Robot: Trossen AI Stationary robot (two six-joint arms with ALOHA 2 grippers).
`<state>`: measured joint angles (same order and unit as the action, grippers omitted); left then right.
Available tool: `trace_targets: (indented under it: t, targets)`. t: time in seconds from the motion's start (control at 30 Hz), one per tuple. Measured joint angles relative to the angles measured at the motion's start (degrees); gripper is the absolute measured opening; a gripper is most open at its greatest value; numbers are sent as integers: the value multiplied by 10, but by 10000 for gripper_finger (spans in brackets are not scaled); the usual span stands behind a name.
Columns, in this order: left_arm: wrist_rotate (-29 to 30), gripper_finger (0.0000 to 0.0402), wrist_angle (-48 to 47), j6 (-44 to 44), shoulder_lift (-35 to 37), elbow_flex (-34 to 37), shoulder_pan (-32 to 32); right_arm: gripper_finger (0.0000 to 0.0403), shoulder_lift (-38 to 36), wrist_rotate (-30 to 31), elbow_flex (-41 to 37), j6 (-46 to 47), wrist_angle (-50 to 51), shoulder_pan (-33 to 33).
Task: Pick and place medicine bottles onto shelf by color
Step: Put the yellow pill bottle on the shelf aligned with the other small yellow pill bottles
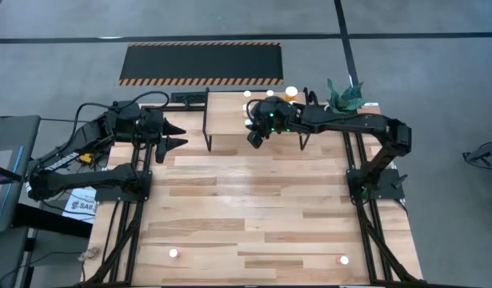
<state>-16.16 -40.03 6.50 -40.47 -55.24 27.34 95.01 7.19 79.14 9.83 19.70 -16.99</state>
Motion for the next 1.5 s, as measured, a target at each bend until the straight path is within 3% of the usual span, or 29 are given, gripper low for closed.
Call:
trace_targets:
  t: [1.5]
  targets:
    - [0,176,-6,-6,0,0,0,153,31,2,1,-14,-23,-9]
